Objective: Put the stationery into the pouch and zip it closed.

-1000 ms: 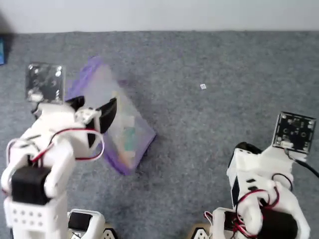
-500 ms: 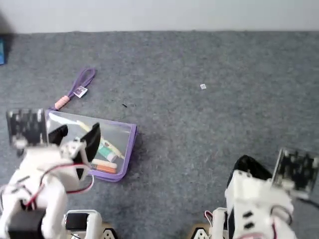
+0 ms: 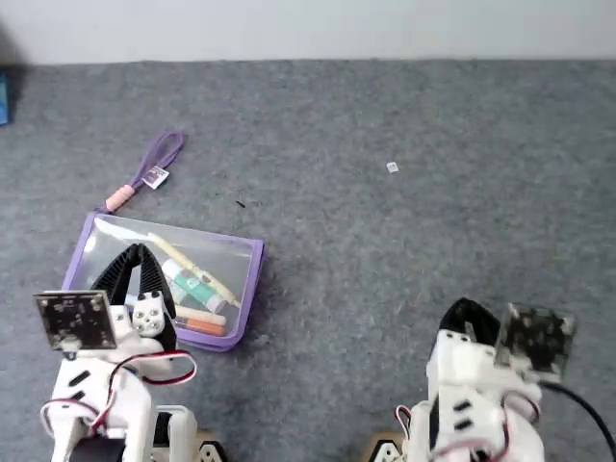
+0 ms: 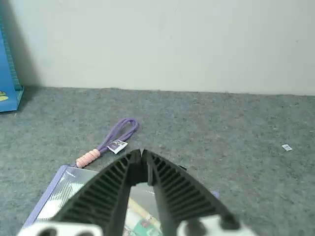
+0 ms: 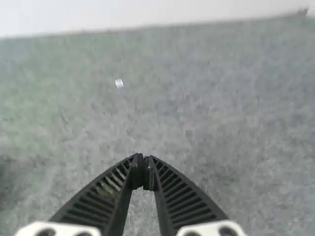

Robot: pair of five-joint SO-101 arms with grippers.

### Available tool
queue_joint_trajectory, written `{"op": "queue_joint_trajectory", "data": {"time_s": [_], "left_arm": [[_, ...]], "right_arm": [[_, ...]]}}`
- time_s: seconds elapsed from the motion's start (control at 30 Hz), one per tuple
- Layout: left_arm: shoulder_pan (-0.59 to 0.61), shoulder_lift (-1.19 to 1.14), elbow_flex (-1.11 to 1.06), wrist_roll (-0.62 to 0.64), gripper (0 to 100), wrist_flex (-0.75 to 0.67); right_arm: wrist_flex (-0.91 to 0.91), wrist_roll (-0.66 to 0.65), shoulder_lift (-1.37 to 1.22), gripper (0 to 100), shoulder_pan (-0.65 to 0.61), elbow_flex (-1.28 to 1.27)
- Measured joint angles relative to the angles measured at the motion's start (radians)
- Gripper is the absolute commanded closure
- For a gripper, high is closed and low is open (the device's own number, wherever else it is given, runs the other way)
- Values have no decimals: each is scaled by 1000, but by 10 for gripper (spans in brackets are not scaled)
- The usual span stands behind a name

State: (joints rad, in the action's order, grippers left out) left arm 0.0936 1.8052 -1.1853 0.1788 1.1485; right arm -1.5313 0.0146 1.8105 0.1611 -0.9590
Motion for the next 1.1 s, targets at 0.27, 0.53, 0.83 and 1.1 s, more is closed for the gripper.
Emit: {"op": "queue_joint_trajectory", "data": {"time_s": [0.27,0.53,0.83,1.1], "left_arm": [[0,2,-322,0,986,-126],[0,2,-473,2,986,-210],[0,2,-506,0,986,-213],[0,2,-506,0,986,-190]], "right_arm": [[180,-2,-2,990,0,-407],[293,-5,-5,990,-14,-669],[279,-5,-3,988,-109,-706],[236,-5,-3,987,-118,-706]]}}
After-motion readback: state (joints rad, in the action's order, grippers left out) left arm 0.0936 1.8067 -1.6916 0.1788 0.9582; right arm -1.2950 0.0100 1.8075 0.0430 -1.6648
